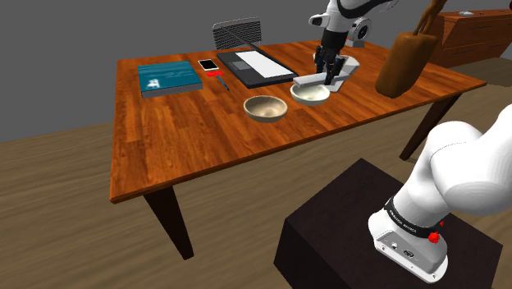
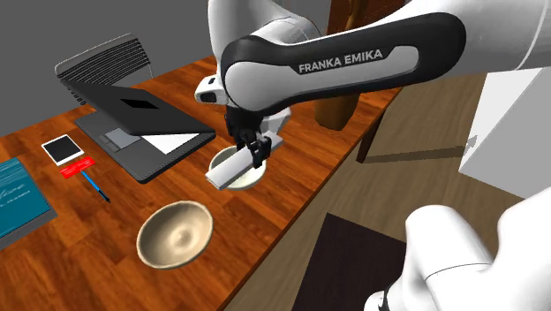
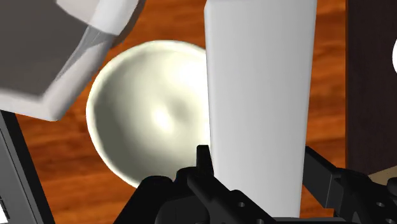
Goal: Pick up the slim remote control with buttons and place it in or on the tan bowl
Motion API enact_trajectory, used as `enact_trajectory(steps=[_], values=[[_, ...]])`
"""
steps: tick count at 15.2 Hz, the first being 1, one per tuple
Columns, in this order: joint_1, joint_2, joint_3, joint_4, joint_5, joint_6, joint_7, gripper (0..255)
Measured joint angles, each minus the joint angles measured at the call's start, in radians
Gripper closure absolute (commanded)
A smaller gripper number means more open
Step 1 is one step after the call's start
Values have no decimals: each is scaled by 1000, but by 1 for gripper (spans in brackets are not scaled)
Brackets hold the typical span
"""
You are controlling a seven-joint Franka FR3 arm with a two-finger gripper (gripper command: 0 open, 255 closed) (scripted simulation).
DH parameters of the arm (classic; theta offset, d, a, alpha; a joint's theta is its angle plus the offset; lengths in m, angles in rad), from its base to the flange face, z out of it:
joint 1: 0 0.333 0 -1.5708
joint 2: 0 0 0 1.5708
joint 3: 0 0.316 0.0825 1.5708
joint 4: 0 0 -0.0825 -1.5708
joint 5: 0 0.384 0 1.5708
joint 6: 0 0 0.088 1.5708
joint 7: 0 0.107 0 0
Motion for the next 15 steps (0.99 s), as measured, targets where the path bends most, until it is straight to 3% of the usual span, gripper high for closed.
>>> enact_trajectory(steps=[6, 15], values=[[65, 76, 74, 45, 58, 13, 110, 255], [161, 263, 163, 219, 155, 3, 246, 255]])
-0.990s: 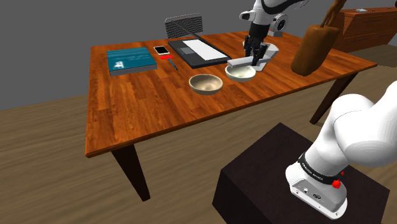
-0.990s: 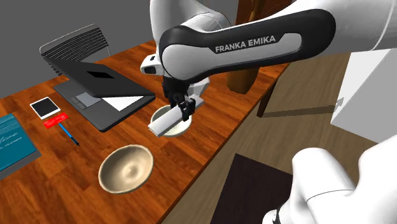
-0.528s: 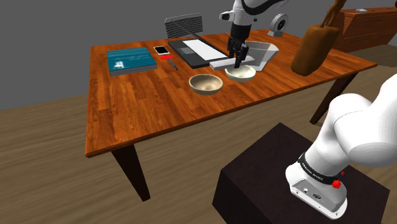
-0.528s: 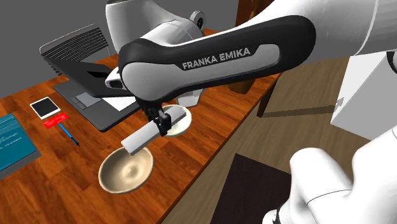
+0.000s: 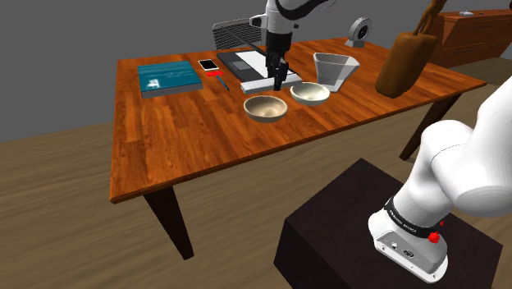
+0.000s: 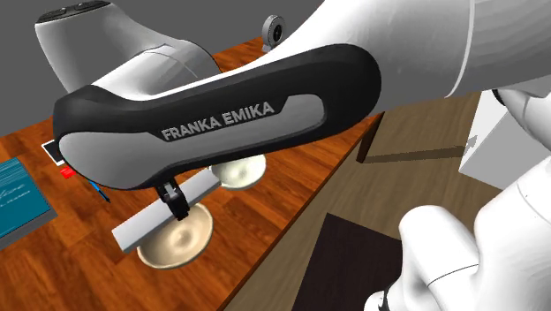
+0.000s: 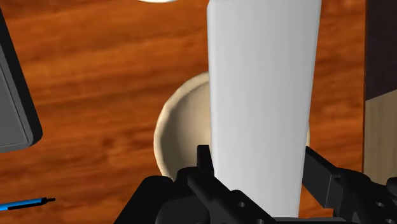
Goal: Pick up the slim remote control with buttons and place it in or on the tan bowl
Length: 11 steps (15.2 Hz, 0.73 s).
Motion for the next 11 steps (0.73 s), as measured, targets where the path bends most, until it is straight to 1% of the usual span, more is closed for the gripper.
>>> enact_trajectory(steps=[1, 3, 11], values=[[6, 22, 5, 15, 9, 5, 7, 255], [9, 36, 7, 9, 15, 24, 10, 255], [9, 64, 5, -68, 24, 126, 8, 255]])
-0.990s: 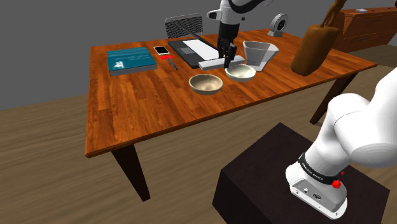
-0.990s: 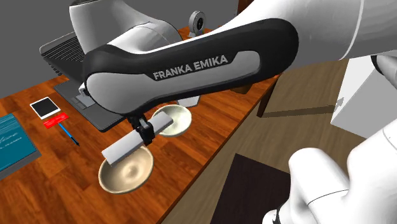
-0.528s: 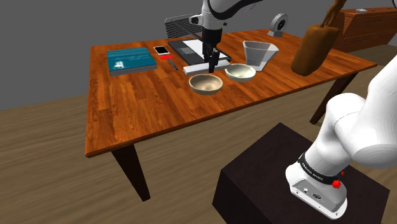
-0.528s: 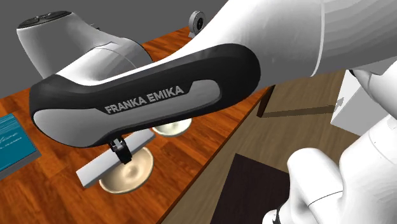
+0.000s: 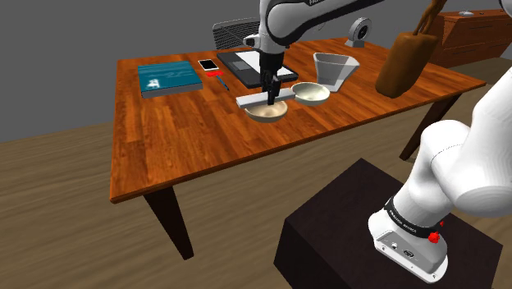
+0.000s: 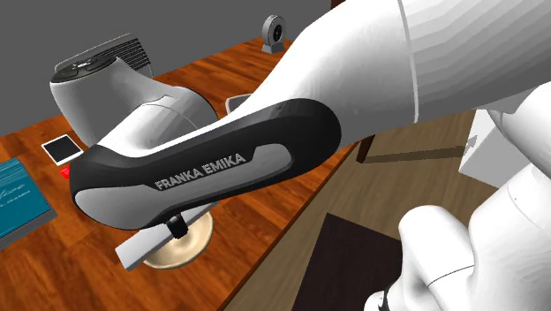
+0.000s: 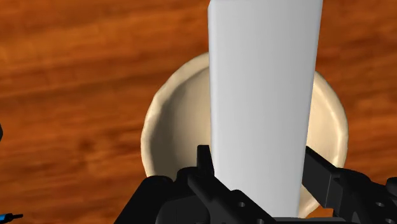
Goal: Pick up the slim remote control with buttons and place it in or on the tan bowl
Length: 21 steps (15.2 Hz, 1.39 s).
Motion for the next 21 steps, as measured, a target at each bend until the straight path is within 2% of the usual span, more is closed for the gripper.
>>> enact_trajectory(steps=[3, 9, 10, 16, 21], values=[[-2, 15, -2, -25, 6, 39, -6, 255], [-2, 17, -3, -31, 7, 47, -7, 255], [-2, 17, -3, -31, 7, 47, -7, 0], [-2, 17, -3, -31, 7, 48, -7, 0], [0, -18, 1, 48, -6, -63, 2, 0]])
